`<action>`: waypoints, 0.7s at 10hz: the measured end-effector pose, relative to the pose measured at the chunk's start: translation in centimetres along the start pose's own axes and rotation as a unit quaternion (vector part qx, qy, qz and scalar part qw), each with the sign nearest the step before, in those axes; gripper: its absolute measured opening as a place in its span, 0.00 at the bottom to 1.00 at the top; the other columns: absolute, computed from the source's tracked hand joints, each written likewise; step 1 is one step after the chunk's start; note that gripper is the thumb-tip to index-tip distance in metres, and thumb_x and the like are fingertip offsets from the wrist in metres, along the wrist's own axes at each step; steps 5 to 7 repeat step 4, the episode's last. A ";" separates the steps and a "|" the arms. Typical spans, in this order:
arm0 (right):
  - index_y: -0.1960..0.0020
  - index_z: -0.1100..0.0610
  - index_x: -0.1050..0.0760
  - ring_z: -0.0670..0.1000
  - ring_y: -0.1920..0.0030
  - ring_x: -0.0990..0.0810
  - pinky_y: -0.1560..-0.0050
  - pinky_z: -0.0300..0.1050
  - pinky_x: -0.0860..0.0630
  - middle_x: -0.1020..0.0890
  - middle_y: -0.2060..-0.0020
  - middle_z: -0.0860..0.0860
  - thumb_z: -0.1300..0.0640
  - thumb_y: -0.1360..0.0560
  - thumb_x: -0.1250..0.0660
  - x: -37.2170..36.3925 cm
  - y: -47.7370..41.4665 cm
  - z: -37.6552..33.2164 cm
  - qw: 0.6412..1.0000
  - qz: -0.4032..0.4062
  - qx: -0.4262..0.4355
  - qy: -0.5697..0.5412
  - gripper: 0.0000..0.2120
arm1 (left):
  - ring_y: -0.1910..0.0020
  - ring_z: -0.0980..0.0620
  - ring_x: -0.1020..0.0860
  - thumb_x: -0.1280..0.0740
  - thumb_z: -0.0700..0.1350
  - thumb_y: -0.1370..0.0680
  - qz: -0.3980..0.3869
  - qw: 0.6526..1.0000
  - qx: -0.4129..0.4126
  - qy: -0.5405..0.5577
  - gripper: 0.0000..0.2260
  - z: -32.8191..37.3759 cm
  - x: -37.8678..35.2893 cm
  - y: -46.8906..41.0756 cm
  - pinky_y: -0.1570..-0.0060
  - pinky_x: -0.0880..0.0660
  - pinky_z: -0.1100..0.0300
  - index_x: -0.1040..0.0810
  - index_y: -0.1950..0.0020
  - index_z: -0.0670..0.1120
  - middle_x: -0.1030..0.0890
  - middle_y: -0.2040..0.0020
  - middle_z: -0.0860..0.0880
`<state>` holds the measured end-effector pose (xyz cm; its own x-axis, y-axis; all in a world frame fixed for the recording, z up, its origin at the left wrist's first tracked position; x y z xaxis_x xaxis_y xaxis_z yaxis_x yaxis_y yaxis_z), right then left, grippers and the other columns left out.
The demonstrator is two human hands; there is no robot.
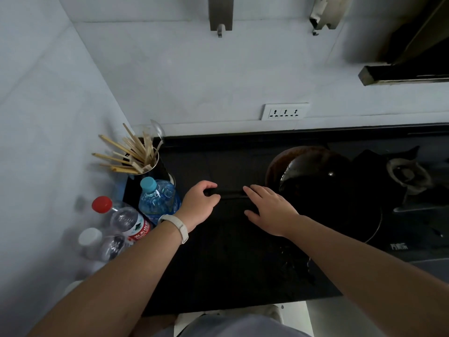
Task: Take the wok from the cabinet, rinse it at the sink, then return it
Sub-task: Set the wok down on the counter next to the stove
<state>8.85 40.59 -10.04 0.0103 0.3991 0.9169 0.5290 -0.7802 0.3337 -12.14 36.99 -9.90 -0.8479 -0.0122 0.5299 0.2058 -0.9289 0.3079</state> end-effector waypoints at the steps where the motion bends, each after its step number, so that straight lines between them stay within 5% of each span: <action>1: 0.19 0.48 0.50 0.53 0.20 0.45 0.23 0.52 0.41 0.43 0.20 0.50 0.40 0.19 0.41 0.7 0.6 -0.3 1.000 0.001 -0.012 0.005 0.34 | 0.43 0.53 0.24 0.33 0.49 0.23 -0.040 0.994 -0.025 -0.094 0.21 0.3 0.4 0.0 0.46 0.26 0.59 0.29 0.30 0.50 0.26 0.36 0.49; 4: 0.19 0.50 0.47 0.52 0.21 0.43 0.22 0.50 0.44 0.41 0.20 0.49 0.38 0.19 0.42 5.1 4.4 -1.4 0.997 0.066 -0.037 0.014 0.34 | 0.32 0.49 0.29 0.34 0.53 0.22 0.020 0.926 -0.232 -0.298 0.24 5.1 1.6 2.1 0.32 0.31 0.51 0.31 0.28 0.48 0.28 0.31 0.49; 7: 0.19 0.50 0.47 0.52 0.21 0.43 0.22 0.50 0.44 0.41 0.20 0.49 0.38 0.19 0.42 5.1 4.4 -1.4 0.997 0.066 -0.037 0.014 0.34 | 0.32 0.49 0.29 0.34 0.53 0.22 0.020 0.926 -0.232 -0.298 0.24 5.1 1.6 2.1 0.32 0.31 0.51 0.31 0.28 0.48 0.28 0.31 0.49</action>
Point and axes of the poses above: each hand's wrist, its own y-axis away from the middle knuckle, its own x-axis out of the back of the hand, z = x × y, the point moved 2 cm from there along -y, towards the middle knuckle
